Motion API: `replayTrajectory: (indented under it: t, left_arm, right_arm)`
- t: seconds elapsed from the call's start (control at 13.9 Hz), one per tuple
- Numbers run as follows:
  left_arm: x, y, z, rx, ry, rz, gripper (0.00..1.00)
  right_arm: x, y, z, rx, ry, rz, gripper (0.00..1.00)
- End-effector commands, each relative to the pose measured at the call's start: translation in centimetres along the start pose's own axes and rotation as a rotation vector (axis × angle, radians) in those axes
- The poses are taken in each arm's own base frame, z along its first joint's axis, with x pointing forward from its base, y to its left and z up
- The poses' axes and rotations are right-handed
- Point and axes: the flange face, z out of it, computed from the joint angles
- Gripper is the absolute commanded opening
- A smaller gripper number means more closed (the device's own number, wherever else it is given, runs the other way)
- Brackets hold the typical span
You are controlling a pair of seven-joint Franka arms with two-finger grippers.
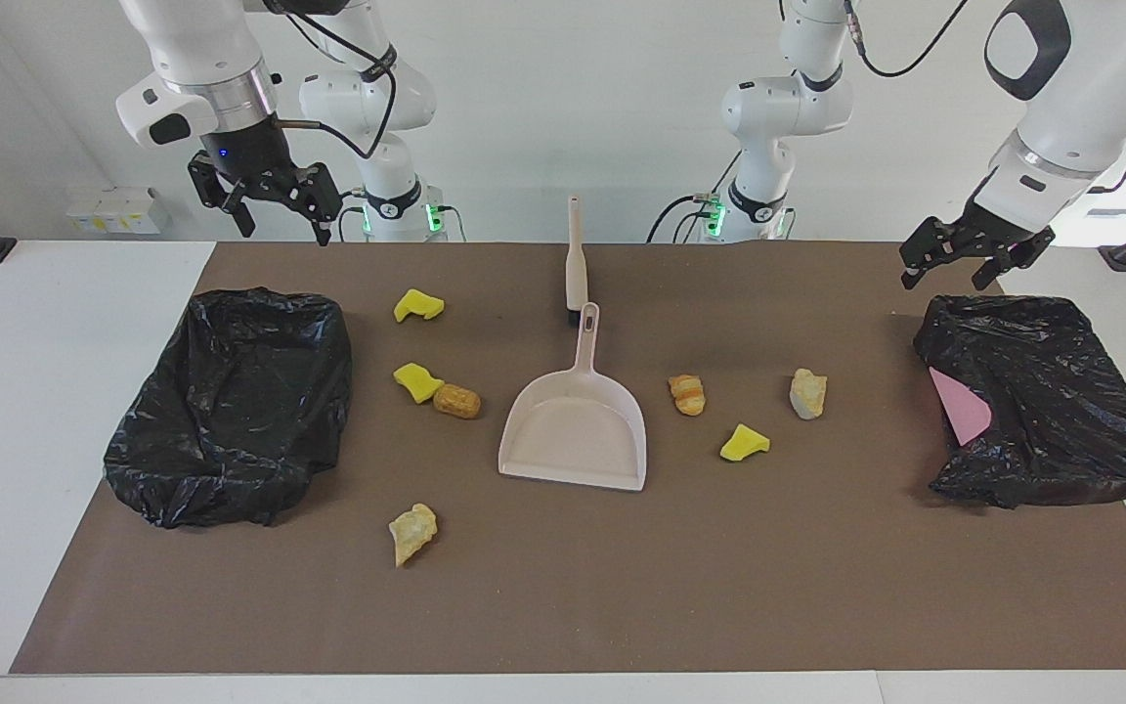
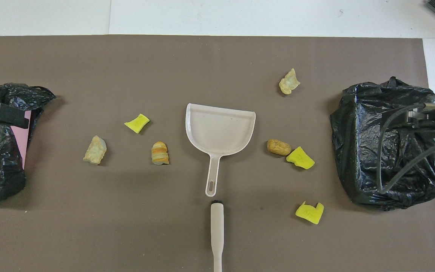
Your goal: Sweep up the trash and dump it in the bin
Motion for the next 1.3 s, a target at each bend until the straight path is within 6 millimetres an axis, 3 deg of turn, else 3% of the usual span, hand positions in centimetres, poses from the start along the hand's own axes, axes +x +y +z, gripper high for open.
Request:
replayTrajectory:
  t: [0.0,0.58,0.87,1.23]
  left_arm:
    - [-0.6,-0.1,-0.4,0.006,-0.002,0.009,1.0]
    - [-0.7,1.4,0.1,-0.004,-0.002,0.024,1.0]
    - [-2.1,5.8,1.6,-0.002,-0.006,0.098,1.0]
    - [-4.1,13.2,6.8,-0.056,0.025,0.171,1.0]
  right_arm:
    - [0.0,1.1,-0.2,0.018,-0.011,-0.014,1.0]
    - [-0.5,1.2,-0.1,0.029,-0.027,-0.012,1.0]
    - [-0.5,1.1,-0.1,0.029,-0.025,-0.014,1.0]
    - [-1.4,0.5,0.2,0.008,-0.013,-0.021,1.0]
